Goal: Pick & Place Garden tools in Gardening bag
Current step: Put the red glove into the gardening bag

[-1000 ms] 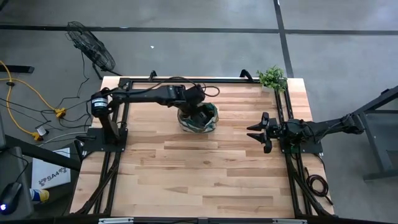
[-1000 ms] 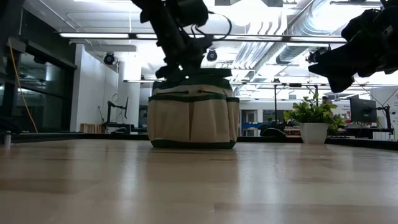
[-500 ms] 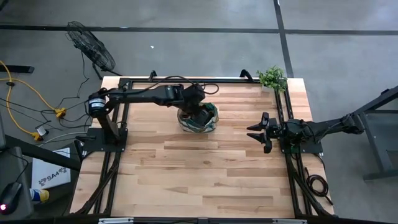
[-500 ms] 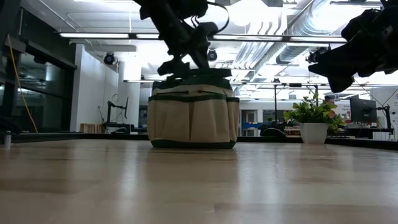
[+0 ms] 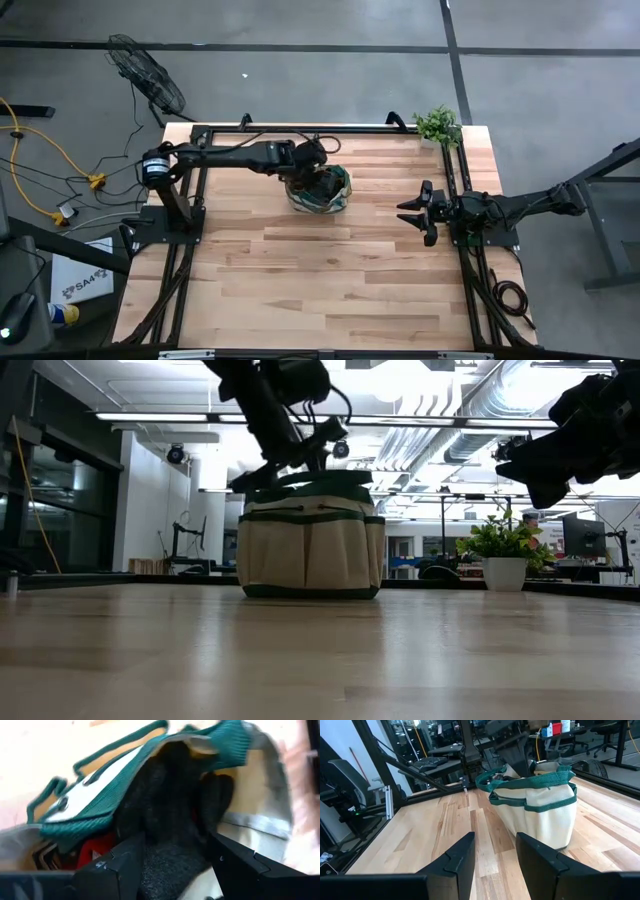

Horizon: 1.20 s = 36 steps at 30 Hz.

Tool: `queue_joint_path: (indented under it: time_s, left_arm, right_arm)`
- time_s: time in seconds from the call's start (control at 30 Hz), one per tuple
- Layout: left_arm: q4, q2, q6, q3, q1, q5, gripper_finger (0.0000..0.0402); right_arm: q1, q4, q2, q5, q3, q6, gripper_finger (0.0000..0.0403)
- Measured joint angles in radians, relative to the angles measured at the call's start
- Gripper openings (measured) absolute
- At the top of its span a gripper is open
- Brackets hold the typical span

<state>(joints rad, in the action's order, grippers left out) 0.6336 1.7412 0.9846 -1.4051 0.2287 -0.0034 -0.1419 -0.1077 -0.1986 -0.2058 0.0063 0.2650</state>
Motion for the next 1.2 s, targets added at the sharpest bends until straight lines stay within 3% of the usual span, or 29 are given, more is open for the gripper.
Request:
queue_joint_path:
  time_s: [0.47, 0.97, 1.2]
  left_arm:
    - [-0.066, 0.041, 0.175, 0.097, -0.001, -0.052, 0.0210]
    - [-0.100, 0.109, 0.174, 0.099, 0.000, -0.041, 0.0210]
    - [-0.106, 0.078, 0.055, 0.051, 0.000, -0.026, 0.0210]
  right_arm:
    - [0.000, 0.000, 0.000, 0.000, 0.000, 0.000, 0.0135]
    - [0.000, 0.000, -0.001, 0.000, 0.000, 0.000, 0.0135]
    - [0.000, 0.000, -0.001, 0.000, 0.000, 0.000, 0.0135]
